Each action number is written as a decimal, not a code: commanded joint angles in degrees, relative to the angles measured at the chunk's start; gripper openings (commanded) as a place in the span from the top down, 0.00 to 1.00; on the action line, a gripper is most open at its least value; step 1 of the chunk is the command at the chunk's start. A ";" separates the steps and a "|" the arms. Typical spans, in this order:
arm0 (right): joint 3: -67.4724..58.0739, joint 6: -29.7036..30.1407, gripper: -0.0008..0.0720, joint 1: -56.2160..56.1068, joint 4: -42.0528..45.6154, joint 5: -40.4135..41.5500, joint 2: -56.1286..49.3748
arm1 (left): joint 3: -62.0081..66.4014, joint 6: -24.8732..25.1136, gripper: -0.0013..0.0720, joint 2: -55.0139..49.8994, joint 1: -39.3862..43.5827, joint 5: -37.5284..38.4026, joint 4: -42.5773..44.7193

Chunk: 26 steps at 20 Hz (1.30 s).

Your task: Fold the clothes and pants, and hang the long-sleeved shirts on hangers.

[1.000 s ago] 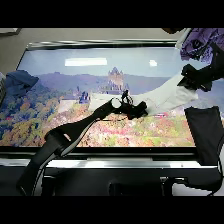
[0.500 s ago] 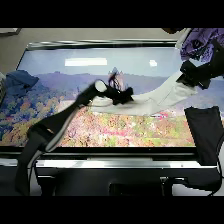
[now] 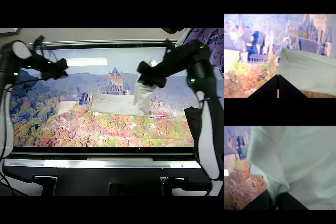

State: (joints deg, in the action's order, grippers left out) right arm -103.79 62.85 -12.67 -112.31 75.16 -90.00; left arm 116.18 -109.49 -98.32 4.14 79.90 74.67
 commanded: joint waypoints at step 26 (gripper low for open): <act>-0.07 7.50 0.39 -10.05 -12.98 -23.82 -10.45 | -0.42 1.73 0.96 3.87 -8.70 5.20 1.92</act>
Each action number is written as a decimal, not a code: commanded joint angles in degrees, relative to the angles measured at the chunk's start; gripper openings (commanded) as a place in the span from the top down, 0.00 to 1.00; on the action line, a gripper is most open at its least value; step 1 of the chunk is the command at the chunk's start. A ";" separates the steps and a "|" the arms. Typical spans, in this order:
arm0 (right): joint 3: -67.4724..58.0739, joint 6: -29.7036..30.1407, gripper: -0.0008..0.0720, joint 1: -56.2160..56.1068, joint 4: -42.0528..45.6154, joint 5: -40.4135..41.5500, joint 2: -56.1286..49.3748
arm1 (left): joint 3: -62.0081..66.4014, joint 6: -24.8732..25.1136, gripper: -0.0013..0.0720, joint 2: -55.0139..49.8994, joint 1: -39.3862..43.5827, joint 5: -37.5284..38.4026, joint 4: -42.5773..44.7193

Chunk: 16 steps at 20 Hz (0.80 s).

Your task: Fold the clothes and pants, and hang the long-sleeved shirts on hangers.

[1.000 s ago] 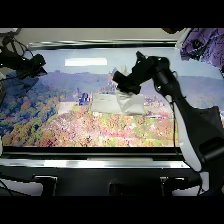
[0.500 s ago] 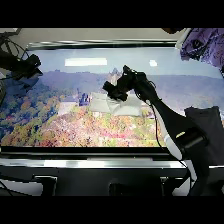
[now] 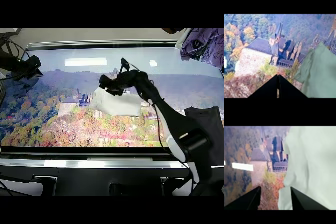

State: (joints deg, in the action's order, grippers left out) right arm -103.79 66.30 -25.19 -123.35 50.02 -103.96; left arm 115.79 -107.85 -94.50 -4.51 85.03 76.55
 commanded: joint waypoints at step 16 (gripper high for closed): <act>32.02 35.85 0.26 35.45 -19.12 17.51 5.49 | 0.00 0.09 0.96 0.04 -0.15 0.07 0.04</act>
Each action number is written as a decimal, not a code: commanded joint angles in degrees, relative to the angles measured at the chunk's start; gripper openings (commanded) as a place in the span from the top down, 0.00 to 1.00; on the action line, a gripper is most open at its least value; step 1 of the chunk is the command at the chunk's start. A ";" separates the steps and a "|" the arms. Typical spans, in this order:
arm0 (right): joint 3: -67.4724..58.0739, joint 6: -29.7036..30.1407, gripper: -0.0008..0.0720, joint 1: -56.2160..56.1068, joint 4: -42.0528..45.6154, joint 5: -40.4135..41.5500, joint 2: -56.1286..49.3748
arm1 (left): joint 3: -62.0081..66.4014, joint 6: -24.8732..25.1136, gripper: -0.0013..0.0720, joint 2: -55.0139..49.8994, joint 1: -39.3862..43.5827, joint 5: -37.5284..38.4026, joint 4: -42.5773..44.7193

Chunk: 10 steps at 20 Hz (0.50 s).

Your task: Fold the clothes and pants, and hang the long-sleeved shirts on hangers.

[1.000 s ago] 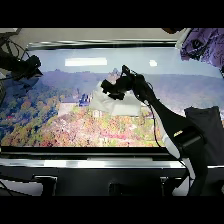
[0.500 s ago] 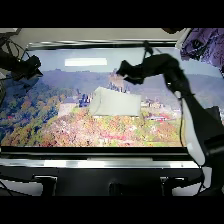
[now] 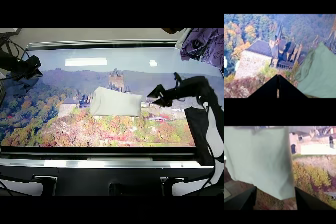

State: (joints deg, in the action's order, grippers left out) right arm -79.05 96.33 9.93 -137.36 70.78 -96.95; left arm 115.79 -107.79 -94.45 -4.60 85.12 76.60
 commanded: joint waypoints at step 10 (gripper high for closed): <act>6.67 7.39 0.79 -8.22 -12.09 -13.66 -8.26 | 0.00 0.00 0.96 0.00 0.04 -0.04 0.00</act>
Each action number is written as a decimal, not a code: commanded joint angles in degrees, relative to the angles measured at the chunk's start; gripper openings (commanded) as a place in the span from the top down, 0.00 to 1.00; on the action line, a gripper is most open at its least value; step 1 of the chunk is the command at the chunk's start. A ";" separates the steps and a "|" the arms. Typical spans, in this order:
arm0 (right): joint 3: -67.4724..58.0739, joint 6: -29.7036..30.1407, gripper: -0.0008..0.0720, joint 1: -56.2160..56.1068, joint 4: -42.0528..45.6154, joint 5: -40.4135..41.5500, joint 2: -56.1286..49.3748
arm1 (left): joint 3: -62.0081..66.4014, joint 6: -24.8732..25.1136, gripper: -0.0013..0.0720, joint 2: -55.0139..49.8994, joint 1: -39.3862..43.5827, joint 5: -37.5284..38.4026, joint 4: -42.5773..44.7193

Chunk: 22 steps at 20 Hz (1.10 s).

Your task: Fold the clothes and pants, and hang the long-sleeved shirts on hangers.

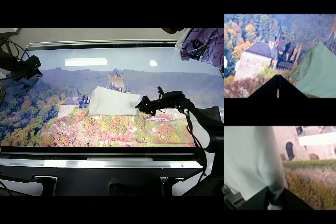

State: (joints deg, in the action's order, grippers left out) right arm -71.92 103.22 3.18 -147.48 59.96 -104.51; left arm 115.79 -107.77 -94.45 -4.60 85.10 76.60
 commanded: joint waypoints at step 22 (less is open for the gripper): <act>-13.70 -27.26 0.95 34.93 23.71 -1.09 20.59 | -0.02 -0.04 0.96 0.00 0.17 0.02 -0.02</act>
State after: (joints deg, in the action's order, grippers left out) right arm -85.52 82.59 34.87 -131.57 58.22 -86.94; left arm 115.79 -107.81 -94.45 -4.45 85.12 76.58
